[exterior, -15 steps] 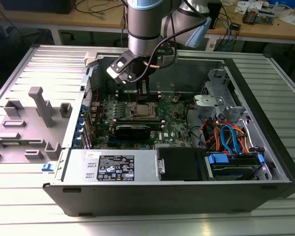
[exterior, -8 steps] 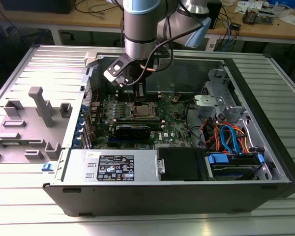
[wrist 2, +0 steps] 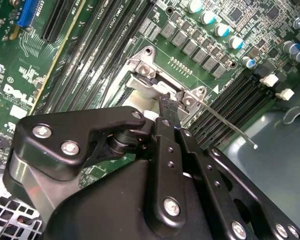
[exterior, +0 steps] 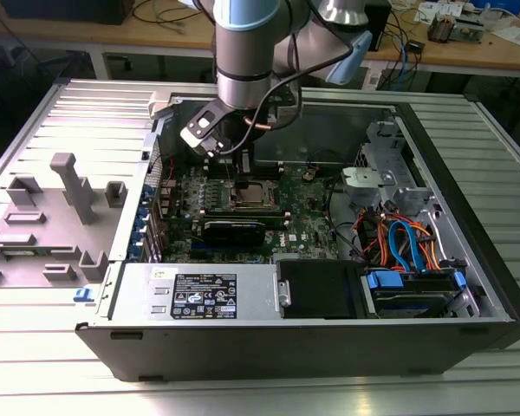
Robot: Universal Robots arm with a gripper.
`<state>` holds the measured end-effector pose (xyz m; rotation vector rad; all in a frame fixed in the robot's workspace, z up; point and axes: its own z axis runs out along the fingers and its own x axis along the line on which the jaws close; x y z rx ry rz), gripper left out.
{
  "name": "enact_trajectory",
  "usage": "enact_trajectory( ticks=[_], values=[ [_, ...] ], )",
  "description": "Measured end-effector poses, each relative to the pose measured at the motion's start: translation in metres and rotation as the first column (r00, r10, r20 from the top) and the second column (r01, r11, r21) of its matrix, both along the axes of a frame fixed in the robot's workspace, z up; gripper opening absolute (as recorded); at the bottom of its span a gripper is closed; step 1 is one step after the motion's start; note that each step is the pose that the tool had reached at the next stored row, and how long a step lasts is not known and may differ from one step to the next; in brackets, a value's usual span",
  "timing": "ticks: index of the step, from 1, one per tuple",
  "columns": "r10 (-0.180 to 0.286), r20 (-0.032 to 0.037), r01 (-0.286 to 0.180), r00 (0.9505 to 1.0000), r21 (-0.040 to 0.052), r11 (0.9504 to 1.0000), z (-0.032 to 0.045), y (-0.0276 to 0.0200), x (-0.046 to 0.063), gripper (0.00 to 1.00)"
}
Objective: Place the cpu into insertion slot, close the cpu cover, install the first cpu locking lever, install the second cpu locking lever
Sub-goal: 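Close the cpu cover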
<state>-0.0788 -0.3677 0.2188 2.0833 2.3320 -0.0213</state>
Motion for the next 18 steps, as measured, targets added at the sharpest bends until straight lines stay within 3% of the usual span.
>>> enact_trajectory(
  ticks=[11, 18],
  values=[
    [0.000, -0.0003, 0.000, 1.0000, -0.0002, 1.0000, -0.0105, 0.0000, -0.0009, 0.11],
    [0.000, -0.0002, 0.000, 1.0000, -0.0001, 1.0000, -0.0080, 0.0000, -0.0006, 0.11]
  ],
)
